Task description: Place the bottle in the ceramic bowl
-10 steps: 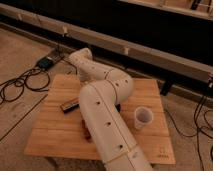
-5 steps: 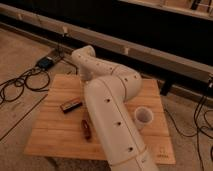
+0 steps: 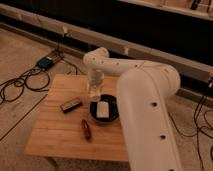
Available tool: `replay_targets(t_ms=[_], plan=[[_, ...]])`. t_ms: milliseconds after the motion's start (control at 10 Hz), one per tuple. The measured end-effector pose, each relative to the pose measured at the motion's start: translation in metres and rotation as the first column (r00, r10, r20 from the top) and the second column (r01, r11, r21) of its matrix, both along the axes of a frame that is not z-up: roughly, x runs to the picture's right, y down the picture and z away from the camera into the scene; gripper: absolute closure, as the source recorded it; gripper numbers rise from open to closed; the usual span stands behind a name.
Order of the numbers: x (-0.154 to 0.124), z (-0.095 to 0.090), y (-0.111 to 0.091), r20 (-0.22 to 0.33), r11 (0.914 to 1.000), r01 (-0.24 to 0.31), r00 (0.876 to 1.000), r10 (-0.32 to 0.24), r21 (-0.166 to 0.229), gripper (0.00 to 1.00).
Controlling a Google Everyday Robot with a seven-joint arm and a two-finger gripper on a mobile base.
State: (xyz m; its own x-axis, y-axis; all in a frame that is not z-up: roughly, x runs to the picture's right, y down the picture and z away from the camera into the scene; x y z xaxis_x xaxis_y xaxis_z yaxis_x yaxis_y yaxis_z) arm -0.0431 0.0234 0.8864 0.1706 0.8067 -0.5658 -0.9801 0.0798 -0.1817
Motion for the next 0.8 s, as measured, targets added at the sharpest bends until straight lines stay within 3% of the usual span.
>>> replay_targets(t_ms=[300,600,800], plan=[[0.047,-0.038,0.036,-0.044,0.997,-0.075,0.996,0.076,0.018,1.0],[0.065,-0.053,0.058,-0.066,0.9956,-0.09,0.994,0.092,0.026,1.0],[0.063,-0.055,0.068,-0.058,0.9963,-0.084,0.995,0.085,0.018,0.98]])
